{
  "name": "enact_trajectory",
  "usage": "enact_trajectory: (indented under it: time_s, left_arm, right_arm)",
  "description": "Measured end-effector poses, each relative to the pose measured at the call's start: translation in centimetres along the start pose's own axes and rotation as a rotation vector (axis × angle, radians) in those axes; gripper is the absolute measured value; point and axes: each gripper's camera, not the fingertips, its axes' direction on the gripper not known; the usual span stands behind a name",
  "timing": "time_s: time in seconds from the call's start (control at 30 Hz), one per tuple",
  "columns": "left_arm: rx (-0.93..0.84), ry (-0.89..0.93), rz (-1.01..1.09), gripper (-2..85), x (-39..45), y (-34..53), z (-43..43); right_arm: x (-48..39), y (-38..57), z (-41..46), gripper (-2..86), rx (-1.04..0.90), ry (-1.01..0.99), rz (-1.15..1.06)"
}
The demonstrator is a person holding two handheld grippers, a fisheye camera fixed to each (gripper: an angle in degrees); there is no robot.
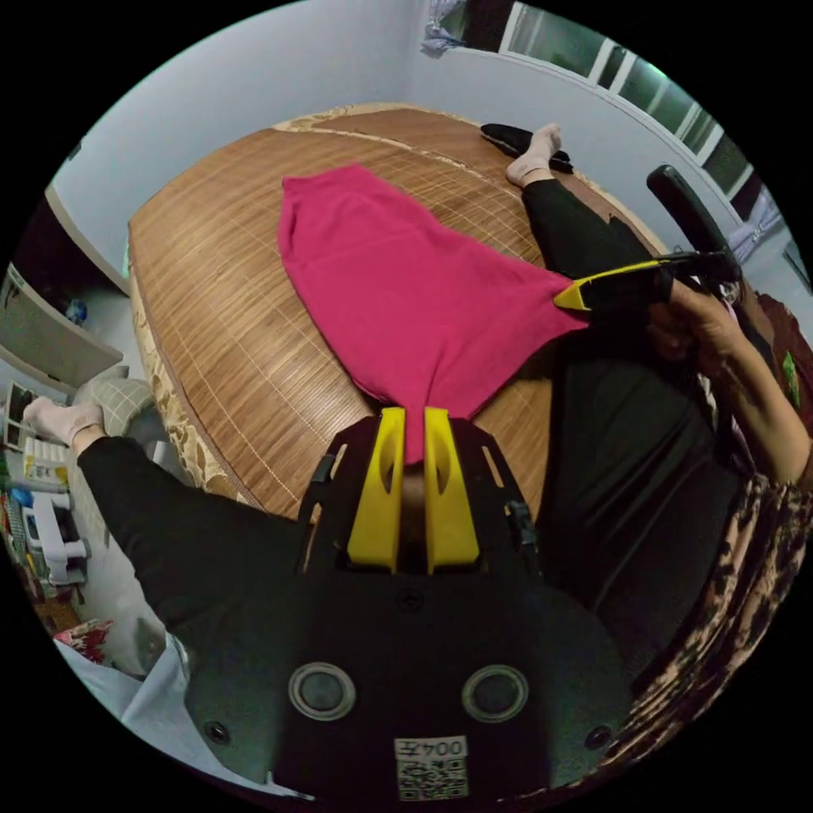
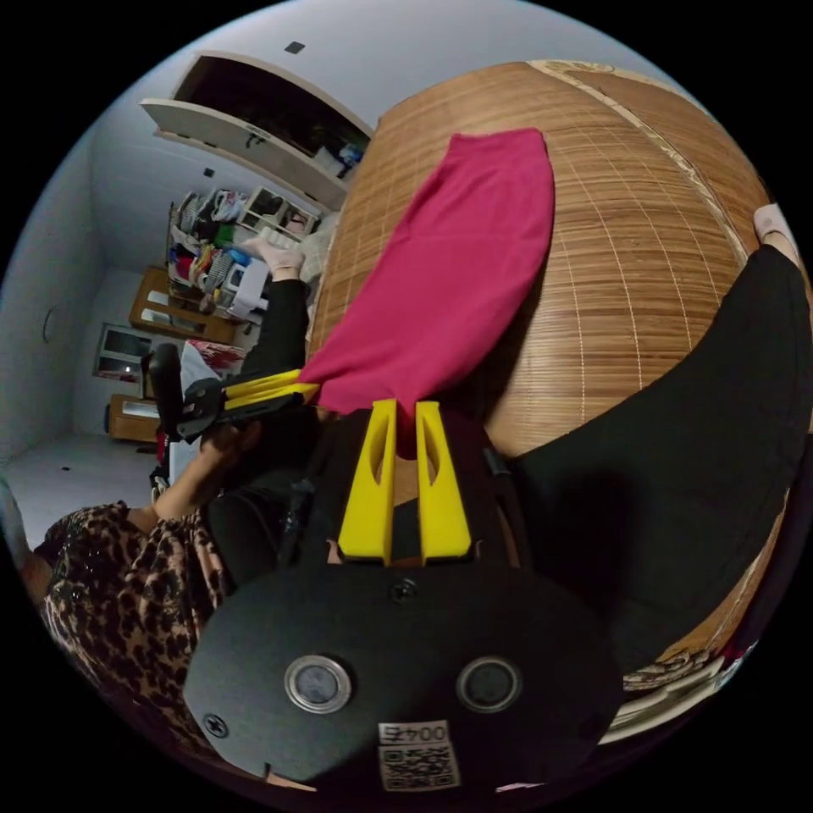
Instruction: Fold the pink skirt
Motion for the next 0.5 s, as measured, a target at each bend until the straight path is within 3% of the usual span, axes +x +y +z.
enact_trajectory:
  time_s: [0.23, 0.5]
  left_arm:
    - [0.054, -0.042, 0.092, 1.3, 3.0, 0.0, -5.7]
    - [0.153, -0.129, 0.078, 1.3, 1.2, -6.5, -8.6]
  right_arm:
    - [-3.1, 1.8, -4.9, 5.1, 0.07, -0.036, -0.054]
    - [-5.1, -3.5, -10.6, 5.1, 0.195, 0.016, -0.138]
